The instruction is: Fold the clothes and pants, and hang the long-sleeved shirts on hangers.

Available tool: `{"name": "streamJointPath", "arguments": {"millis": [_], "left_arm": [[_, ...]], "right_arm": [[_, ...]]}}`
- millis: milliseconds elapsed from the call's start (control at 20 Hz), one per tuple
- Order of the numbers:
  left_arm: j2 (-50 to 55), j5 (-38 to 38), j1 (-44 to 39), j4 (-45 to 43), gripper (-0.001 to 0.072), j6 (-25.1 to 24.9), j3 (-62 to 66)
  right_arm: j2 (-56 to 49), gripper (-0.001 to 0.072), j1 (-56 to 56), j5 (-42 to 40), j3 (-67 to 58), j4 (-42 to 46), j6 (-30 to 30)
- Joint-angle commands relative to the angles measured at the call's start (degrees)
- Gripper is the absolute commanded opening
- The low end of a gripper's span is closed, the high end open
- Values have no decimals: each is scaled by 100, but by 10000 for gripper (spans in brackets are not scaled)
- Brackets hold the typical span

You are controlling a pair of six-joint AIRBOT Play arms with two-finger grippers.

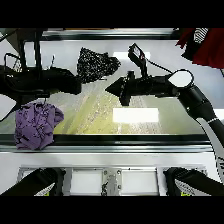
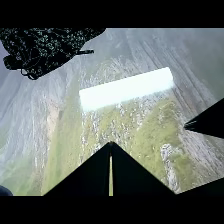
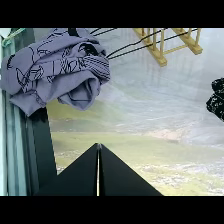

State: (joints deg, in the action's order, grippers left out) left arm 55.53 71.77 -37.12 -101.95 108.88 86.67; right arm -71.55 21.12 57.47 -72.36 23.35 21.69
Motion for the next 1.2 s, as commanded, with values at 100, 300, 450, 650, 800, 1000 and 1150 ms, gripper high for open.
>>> {"name": "streamJointPath", "arguments": {"millis": [100, 300, 450, 650, 800, 1000, 1150], "left_arm": [[2, -341, 2, -179, 22, -105, 0], [0, 446, 133, -1036, 23, -391, -2], [-66, 861, 1204, -1250, 696, -234, -232], [-291, 564, 3495, -922, 698, -188, -1818], [-238, -315, 5110, 15, 698, -299, -3268], [459, -1425, 6389, 756, 698, -625, -4341], [1132, -1773, 6537, 754, 697, -649, -4444]], "right_arm": [[-4, 19, 4, 0, 2, 0, 0], [-4, 19, 4, 0, 2, 0, 0], [-4, 19, 4, 0, 2, 0, 0], [-4, 19, 2, 0, 2, 0, 0], [-4, 19, 2, -2, 2, 0, 0], [-4, 19, 4, 0, 2, 0, 0], [-4, 19, 4, 0, 2, 0, 0]]}}
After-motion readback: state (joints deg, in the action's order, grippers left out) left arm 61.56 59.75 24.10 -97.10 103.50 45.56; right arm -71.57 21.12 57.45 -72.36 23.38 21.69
